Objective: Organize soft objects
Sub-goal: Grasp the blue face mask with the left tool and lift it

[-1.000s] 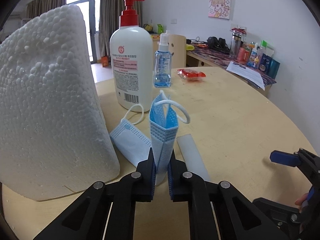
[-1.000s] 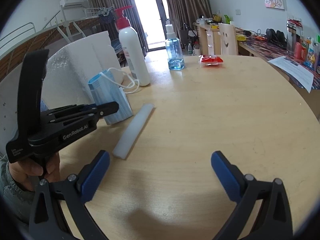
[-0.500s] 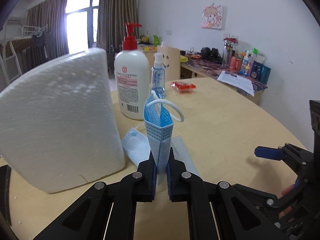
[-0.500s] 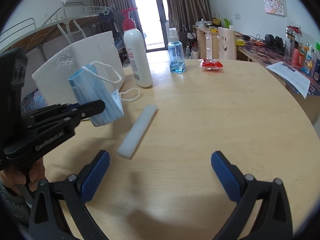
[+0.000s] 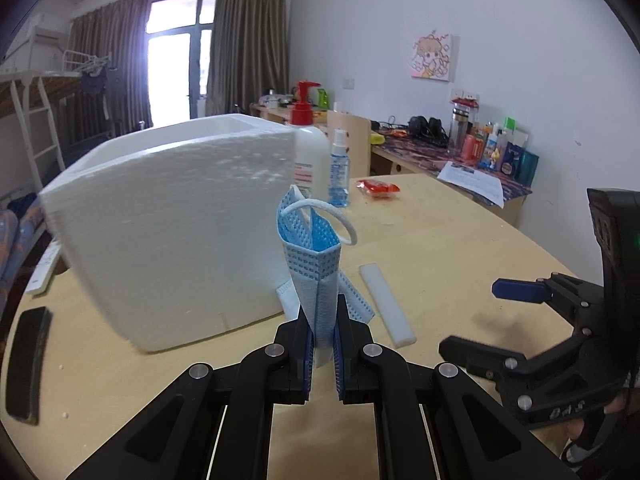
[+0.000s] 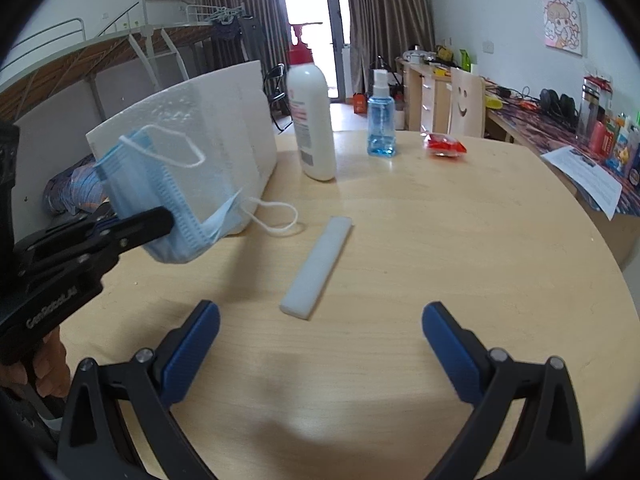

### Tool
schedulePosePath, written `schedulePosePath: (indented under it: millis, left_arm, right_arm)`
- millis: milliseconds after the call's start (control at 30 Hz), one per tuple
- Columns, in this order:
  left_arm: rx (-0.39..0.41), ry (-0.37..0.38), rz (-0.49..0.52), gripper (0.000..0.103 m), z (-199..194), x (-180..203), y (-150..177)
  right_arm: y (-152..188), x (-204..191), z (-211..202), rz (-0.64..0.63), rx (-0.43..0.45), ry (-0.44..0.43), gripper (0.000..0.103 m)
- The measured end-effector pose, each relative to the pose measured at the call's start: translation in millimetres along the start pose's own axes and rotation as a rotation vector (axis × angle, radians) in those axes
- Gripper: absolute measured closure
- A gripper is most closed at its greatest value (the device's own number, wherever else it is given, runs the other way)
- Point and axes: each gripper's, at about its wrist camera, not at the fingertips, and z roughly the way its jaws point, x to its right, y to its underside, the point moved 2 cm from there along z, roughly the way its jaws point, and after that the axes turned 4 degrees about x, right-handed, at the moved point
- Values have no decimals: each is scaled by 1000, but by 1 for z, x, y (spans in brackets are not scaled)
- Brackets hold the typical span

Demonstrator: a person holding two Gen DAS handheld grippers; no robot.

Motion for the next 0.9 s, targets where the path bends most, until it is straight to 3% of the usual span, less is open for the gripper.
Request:
schedulePosePath:
  millis: [567, 700, 900]
  left_arm:
    - [52, -80, -66, 94, -36, -32, 13]
    - [59, -89, -73, 94, -40, -35, 14]
    - [63, -92, -82, 94, -42, -37, 16]
  right_arm:
    - [-12, -17, 35, -64, -68, 25, 1]
    - [-12, -19, 45, -75, -97, 36, 7]
    - [-10, -23, 58, -94, -143, 54, 29]
